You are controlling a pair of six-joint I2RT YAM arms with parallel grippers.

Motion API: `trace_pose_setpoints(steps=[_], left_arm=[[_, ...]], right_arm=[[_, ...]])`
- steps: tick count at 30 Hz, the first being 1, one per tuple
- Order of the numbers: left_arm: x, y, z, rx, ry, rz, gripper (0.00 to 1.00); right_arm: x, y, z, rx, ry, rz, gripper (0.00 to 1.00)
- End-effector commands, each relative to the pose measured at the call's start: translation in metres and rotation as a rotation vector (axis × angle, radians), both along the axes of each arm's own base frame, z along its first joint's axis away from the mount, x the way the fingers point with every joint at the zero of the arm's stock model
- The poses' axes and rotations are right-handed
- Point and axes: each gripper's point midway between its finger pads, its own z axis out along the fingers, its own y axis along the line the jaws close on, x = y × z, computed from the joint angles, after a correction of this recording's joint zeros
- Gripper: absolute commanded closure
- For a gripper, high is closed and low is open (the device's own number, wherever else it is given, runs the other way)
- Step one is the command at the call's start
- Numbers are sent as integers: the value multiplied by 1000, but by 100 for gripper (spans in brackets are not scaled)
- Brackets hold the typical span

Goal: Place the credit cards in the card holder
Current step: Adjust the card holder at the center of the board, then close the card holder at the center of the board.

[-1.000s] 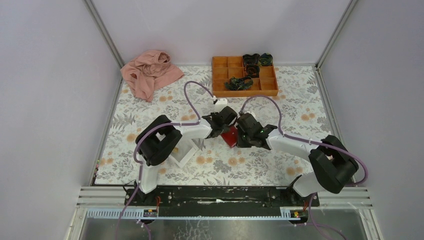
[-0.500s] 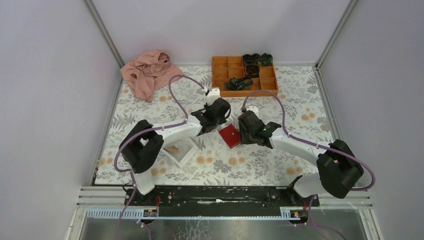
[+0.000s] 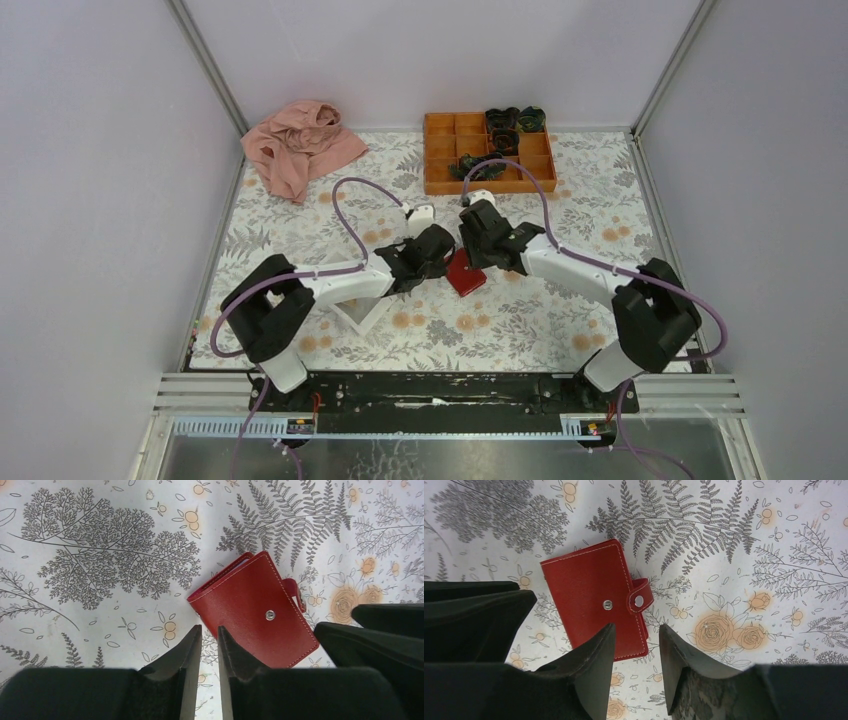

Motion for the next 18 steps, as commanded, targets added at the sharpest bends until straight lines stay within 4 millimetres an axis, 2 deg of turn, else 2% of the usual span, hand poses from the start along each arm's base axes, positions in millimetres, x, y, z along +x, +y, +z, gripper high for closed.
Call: trace_pose_setpoints(steps=[1,12,17,18], left_arm=[[7,-14,13,-84,-34,8,75],[6,-14,0,-73,-10,7,74],[5,-12,-4,-63,-5,11,75],[5,-12,-5,-63,-4,11,75]], right_arm=[[12,7,6,-31,-21,38,55],[17,8,-12,-64,14,50,55],[21,11,-10,-60,11,54,56],[20,10,-18,-75,28,55,56]])
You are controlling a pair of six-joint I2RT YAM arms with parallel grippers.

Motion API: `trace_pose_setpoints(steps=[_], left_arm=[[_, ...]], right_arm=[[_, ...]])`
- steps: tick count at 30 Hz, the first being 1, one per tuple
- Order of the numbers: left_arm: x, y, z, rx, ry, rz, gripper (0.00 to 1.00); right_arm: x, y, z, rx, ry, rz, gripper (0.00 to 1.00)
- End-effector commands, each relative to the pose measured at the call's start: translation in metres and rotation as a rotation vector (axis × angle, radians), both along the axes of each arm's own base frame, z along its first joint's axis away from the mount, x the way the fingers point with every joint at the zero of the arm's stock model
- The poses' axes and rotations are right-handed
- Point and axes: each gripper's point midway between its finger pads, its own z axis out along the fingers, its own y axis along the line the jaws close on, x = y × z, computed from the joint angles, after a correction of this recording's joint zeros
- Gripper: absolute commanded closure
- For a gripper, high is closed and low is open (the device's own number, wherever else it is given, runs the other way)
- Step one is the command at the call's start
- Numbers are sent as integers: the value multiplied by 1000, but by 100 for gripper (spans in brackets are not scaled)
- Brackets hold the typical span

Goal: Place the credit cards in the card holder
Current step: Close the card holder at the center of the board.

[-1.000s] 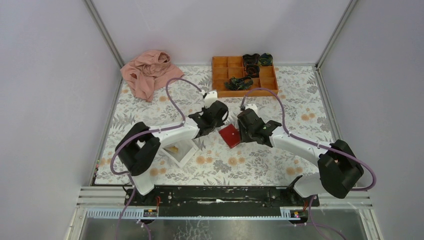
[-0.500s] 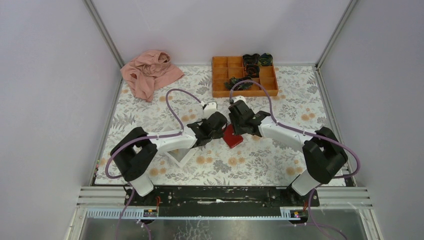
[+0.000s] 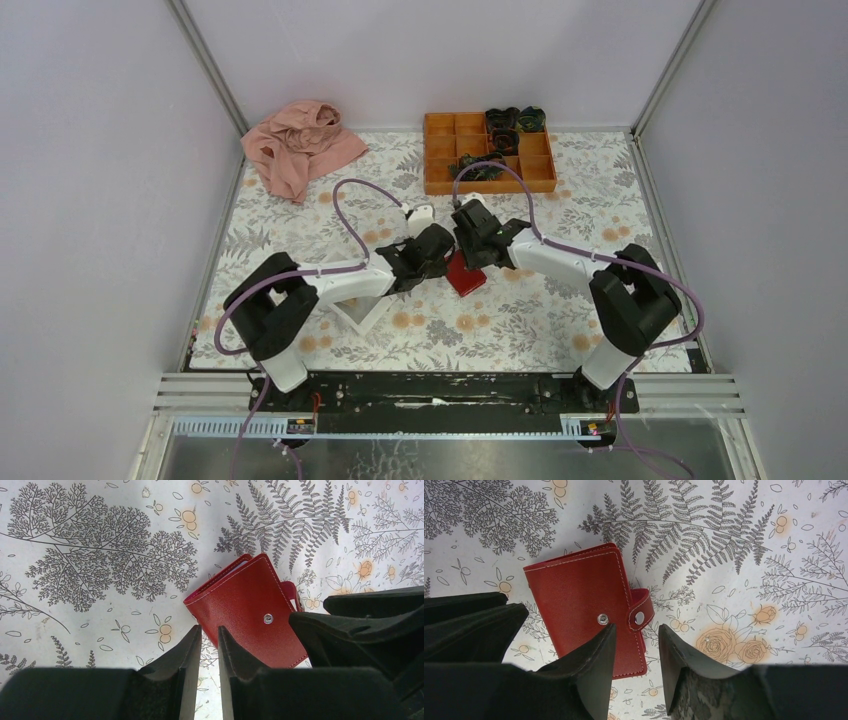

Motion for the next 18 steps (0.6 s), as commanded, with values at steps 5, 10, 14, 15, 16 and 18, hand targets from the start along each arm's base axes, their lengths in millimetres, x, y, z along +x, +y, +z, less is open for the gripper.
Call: trace_pose_setpoints(steps=[5,10,14,15,16,18], left_arm=[[5,-4,-5,-22,-11,9,75],[4,-5,-10,-19,-1,5,75],[3,-5,-11,-19,0,2,75],[4,-6,-10,-20,0,3,75],[3,-5,-12,-19,2,2,75],[3,-6,-13,-18,5,1,75]], right_arm=[[13,7,6,9,-18,8,59],[13,6,3,4,-7,7,63],[15,6,3,7,-7,7,66],[15,6,2,5,-2,6,66],[15,6,1,4,-1,6,66],[15,6,0,4,2,6,67]])
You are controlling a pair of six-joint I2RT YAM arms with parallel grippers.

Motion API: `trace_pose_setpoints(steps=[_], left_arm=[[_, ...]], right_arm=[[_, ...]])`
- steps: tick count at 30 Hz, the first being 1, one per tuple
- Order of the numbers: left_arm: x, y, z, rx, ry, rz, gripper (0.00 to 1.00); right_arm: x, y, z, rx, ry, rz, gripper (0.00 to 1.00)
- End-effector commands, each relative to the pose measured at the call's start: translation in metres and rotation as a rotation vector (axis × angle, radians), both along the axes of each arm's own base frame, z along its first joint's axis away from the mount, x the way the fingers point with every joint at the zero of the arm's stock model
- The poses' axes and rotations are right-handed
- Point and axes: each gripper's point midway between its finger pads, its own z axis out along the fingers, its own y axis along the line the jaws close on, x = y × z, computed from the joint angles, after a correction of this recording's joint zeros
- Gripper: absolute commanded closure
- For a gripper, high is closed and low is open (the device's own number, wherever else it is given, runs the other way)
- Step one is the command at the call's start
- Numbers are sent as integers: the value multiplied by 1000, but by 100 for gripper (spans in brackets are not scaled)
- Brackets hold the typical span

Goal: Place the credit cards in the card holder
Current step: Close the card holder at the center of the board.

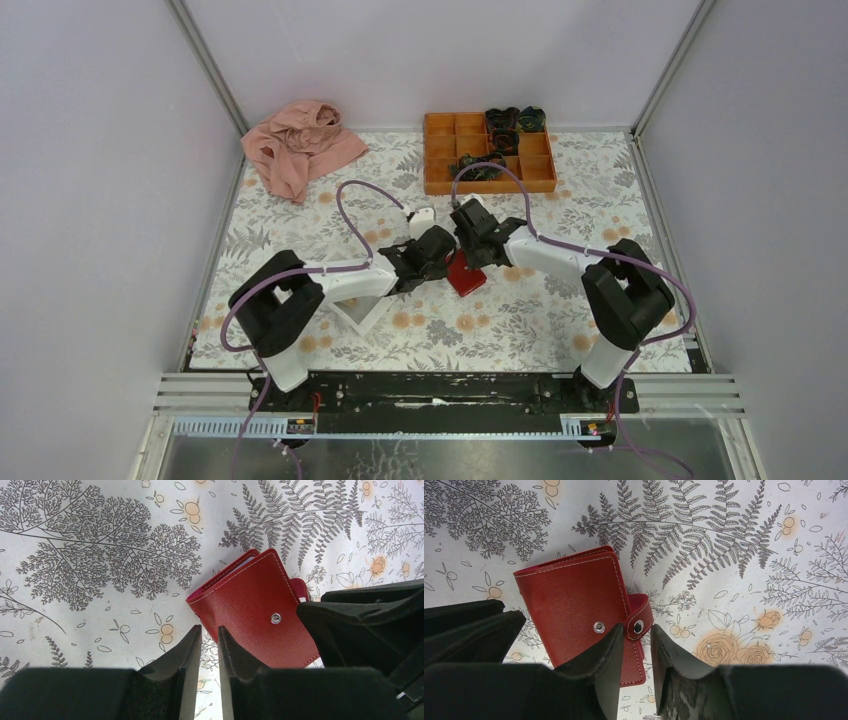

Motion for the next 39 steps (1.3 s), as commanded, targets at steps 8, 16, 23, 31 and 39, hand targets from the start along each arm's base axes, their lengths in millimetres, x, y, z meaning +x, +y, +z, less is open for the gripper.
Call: trace_pose_setpoints(steps=[8,16,23,31,39], left_arm=[[4,-6,-4,-30,-10,2,75],[2,-5,-11,-24,6,2,75],[2,-8,-16,-20,18,-2,75],[1,-7,-22,-13,26,-5,75],[2,-9,-27,-12,30,-7,75]], right_arm=[[12,9,11,28,-15,13,83],[13,7,20,28,-39,11,88],[11,9,23,44,-36,22,88],[9,16,28,75,-28,48,85],[8,20,30,87,-18,67,80]])
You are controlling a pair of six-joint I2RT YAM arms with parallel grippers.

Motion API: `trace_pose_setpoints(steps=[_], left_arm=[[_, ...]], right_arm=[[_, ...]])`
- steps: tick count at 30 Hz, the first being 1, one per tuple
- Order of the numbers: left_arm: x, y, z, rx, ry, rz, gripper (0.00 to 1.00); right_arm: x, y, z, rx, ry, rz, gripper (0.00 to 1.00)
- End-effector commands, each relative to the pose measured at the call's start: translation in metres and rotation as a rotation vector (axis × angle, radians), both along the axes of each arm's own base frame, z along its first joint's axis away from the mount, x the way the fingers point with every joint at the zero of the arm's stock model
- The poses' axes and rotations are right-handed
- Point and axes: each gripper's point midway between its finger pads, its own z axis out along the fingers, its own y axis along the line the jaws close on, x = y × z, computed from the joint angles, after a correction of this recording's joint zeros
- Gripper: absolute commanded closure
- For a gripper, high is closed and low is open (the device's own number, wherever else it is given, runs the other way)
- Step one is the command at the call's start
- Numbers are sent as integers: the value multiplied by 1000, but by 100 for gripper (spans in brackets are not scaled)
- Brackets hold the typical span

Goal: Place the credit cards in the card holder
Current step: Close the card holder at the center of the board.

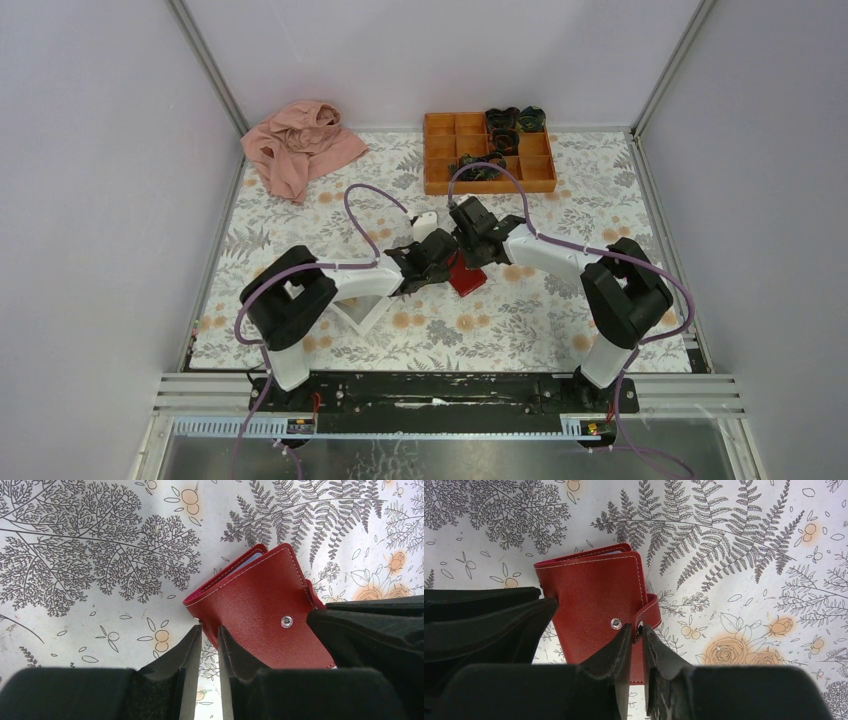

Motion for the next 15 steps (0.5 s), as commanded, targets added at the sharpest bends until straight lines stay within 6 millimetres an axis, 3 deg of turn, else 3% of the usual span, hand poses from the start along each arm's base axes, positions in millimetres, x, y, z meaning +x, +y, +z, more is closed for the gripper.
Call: trace_pose_setpoints(steps=[1,15], left_arm=[[3,-4,-8,-11,0,4,75],[6,-10,-2,-35,-11,-4,75]], right_arm=[[9,12,30,60,-48,25,80],[1,23,21,72,-5,69,80]])
